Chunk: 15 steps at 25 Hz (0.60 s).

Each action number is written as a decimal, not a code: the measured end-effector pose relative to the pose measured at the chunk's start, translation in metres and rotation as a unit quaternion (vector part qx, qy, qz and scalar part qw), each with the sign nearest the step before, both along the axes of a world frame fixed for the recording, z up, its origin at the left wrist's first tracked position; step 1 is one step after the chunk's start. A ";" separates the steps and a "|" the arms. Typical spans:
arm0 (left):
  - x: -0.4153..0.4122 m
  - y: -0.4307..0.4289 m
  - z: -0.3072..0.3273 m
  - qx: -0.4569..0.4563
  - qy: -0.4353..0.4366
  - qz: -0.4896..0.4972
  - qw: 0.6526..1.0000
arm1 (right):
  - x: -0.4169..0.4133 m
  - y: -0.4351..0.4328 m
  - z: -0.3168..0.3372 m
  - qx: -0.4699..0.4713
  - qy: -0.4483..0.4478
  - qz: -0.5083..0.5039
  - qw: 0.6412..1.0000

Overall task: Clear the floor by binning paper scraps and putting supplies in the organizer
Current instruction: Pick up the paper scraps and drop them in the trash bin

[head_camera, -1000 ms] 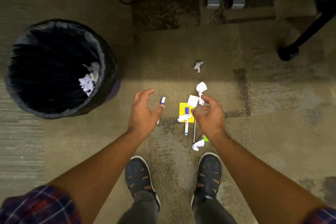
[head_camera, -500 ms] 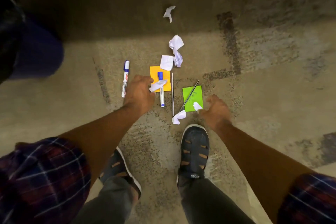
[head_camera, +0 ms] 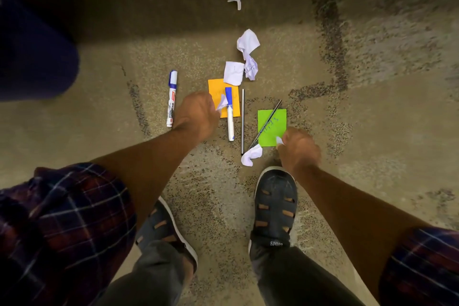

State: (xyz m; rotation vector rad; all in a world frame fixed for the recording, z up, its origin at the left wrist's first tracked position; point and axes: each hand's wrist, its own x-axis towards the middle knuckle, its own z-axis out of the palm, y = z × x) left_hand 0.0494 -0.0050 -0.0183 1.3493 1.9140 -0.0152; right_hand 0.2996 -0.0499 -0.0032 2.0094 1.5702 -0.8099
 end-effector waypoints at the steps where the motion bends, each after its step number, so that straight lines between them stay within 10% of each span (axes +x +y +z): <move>1: -0.002 0.000 0.003 -0.011 -0.030 0.034 0.999 | 0.001 0.001 0.002 0.000 0.011 0.000 1.000; 8: -0.014 -0.017 0.018 -0.014 -0.165 0.231 0.959 | -0.004 0.007 0.015 0.042 0.177 0.120 0.976; 15: -0.012 -0.029 0.011 0.017 -0.163 0.235 0.958 | -0.038 -0.013 0.002 0.044 0.112 0.338 0.934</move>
